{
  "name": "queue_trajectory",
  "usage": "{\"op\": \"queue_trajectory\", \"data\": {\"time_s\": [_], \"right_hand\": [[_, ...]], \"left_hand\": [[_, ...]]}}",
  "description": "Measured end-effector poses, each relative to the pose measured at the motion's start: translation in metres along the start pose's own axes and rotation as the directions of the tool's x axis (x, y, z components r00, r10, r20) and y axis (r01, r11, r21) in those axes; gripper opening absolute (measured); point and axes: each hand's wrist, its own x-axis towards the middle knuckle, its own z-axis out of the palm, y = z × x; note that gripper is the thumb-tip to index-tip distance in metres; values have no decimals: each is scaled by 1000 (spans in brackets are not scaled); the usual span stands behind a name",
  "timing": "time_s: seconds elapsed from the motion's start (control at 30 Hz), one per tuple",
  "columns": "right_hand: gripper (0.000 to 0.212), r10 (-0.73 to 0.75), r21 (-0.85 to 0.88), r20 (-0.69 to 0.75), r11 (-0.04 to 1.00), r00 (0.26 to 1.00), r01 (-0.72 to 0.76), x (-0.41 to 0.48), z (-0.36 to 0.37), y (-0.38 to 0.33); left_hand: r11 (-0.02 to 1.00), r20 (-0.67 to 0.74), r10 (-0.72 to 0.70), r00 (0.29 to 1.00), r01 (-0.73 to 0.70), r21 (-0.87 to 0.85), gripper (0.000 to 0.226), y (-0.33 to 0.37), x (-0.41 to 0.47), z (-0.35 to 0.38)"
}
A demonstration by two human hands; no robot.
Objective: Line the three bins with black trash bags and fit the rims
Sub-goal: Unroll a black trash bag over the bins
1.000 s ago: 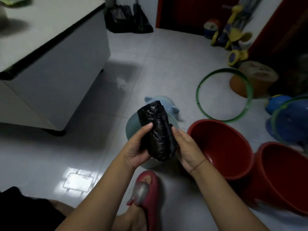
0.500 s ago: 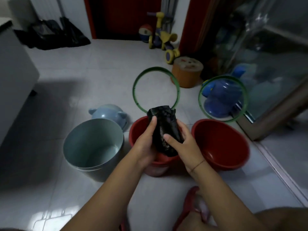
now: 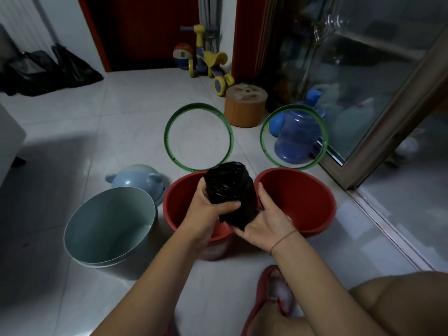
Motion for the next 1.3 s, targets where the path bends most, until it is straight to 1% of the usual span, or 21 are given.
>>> {"op": "queue_trajectory", "data": {"time_s": [0.07, 0.13, 0.17, 0.2, 0.27, 0.3, 0.33, 0.43, 0.47, 0.57, 0.6, 0.7, 0.77, 0.8, 0.87, 0.93, 1.03, 1.13, 1.2, 1.27, 1.3], "right_hand": [[49, -1, 0, 30, 1000, 1000, 1, 2, 2, -3], [47, -13, -13, 49, 1000, 999, 14, 4, 0, -7], [45, -24, -27, 55, 999, 998, 25, 4, 0, -9], [44, -42, -51, 62, 998, 997, 46, 5, 1, -10], [55, -138, -132, 93, 980, 986, 150, 9, 2, -12], [62, -206, -190, 108, 956, 972, 224, 12, 3, -12], [65, -282, -258, 123, 917, 952, 305, 13, 5, -11], [66, -439, -446, 151, 770, 886, 457, 16, 12, -6], [69, -492, -529, 152, 692, 857, 491, 15, 14, -6], [71, -638, -794, 202, 338, 743, 506, 17, 14, -8], [69, -670, -837, 199, 264, 715, 480, 17, 12, -9], [42, -724, -855, 233, 165, 650, 491, 16, 8, -13], [22, -708, -829, 286, 155, 645, 538, 15, 9, -16], [15, -693, -814, 310, 160, 650, 559, 14, 10, -18], [14, -673, -793, 352, 156, 651, 590, 13, 10, -22], [18, -673, -788, 365, 144, 643, 598, 12, 7, -25], [19, -695, -796, 338, 149, 635, 587, 10, -4, -38], [15, -696, -831, 320, 120, 643, 543, 6, -15, -61], [19, -683, -869, 306, 84, 663, 487, 4, -21, -78], [15, -683, -886, 306, 51, 664, 461, 2, -29, -96], [12, -689, -890, 300, 47, 660, 454, 1, -34, -104]], "left_hand": [[998, 91, 10, 996, -15, 54, 65, -1, -4, 3], [998, 172, -49, 984, 43, 37, 54, 0, -7, 3], [995, 184, -88, 979, 95, -30, 54, 4, -8, 2], [976, 183, -129, 975, 157, -148, 57, 7, -8, 1], [870, 183, -174, 968, 238, -431, 55, 11, -8, 0], [823, 189, -187, 964, 259, -506, 45, 13, -9, 1], [801, 202, -223, 954, 297, -520, 38, 15, -10, 4], [771, 228, -355, 907, 421, -478, 54, 12, -11, 10], [756, 246, -376, 893, 449, -476, 54, 12, -12, 11], [750, 266, -402, 876, 482, -453, 42, 7, -14, 8], [757, 264, -410, 873, 487, -435, 38, 5, -15, 6], [756, 256, -423, 869, 494, -429, 37, 2, -19, 2], [712, 273, -394, 878, 479, -513, 50, 4, -24, 1], [664, 284, -377, 882, 471, -581, 60, 3, -26, -1], [586, 295, -331, 896, 440, -680, 77, 2, -30, -3], [549, 340, -213, 916, 400, -734, 85, 1, -32, -5], [570, 357, -82, 930, 338, -749, 84, 5, -33, -12], [534, 343, -140, 929, 363, -763, 72, -2, -34, -22], [558, 267, -136, 954, 296, -775, 68, -5, -34, -22], [622, 139, -174, 975, 219, -752, 70, -7, -29, -20], [624, 122, -175, 977, 206, -754, 70, -8, -27, -21]]}}
